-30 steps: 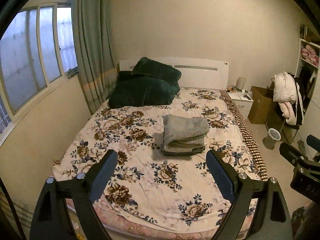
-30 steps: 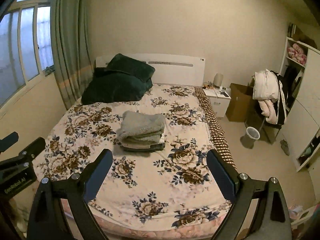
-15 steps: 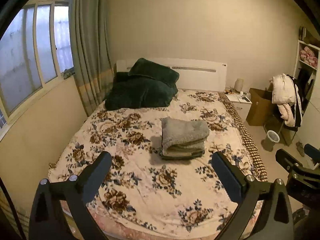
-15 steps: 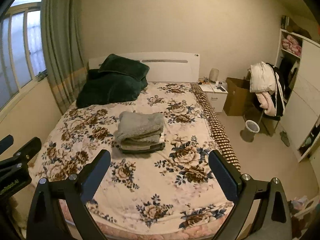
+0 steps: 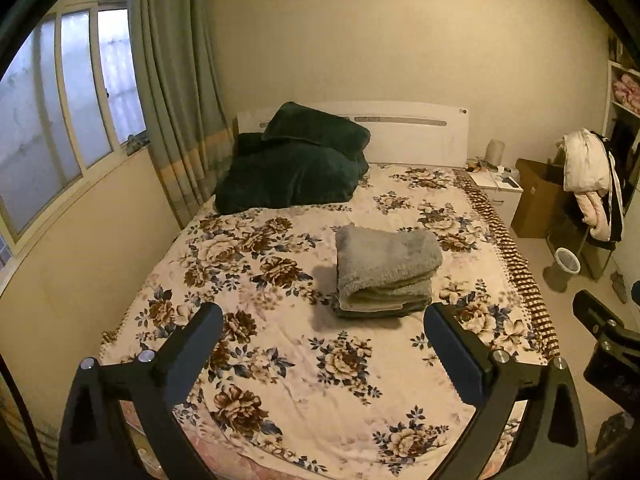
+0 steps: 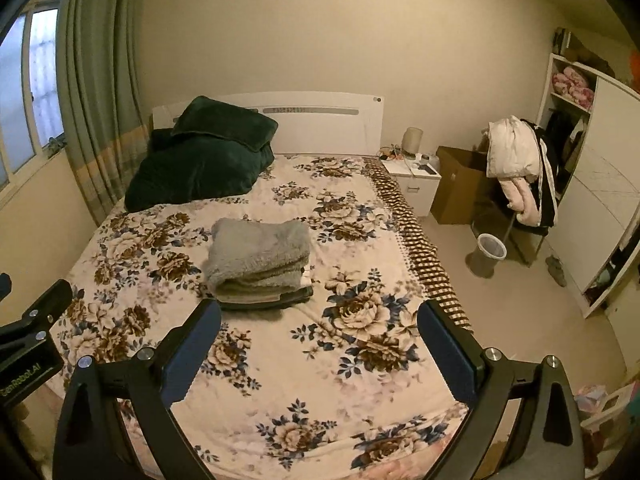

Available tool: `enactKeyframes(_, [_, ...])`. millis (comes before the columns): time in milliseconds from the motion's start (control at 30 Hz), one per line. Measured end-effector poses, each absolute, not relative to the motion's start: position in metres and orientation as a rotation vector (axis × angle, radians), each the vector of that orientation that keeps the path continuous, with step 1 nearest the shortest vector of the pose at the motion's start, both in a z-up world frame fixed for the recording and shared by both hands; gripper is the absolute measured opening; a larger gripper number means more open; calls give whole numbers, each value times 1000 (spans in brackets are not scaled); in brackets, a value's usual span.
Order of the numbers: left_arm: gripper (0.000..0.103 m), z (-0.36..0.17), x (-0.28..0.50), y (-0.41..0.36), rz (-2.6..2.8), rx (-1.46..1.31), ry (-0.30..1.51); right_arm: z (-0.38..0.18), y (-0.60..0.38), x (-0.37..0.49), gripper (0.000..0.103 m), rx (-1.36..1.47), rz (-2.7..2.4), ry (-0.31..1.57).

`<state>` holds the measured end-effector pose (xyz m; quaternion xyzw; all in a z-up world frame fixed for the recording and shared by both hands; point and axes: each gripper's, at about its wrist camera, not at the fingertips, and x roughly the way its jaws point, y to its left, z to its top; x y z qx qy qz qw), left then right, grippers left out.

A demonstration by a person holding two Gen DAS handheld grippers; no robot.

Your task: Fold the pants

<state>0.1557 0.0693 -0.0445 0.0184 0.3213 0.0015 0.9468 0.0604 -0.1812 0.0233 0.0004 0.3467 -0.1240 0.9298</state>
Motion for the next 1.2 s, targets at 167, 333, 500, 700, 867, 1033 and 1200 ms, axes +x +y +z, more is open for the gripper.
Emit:
enactKeyframes(167, [103,-45,157,72,12,32,659,17,-177,68,101,-3,-244,705])
enactKeyframes(333, [103,-45,159,74,7,28,658,13,-175,70,101,3,-236,698])
enactKeyframes(500, [103,-43,161,74,8,31,654,8,-175,69,101,12,-230,697])
enactKeyframes(700, [103,-41,162,74,7,32,651,7,-176,71,101,15,-226,695])
enactKeyframes(867, [103,-37,165,72,1,36,644,8,-175,73,101,18,-221,695])
enactKeyframes(1033, [103,-33,165,71,-1,39,636,8,-173,75,101,23,-218,692])
enactKeyframes(1200, [103,-33,165,71,-1,39,637,9,-169,76,101,23,-217,688])
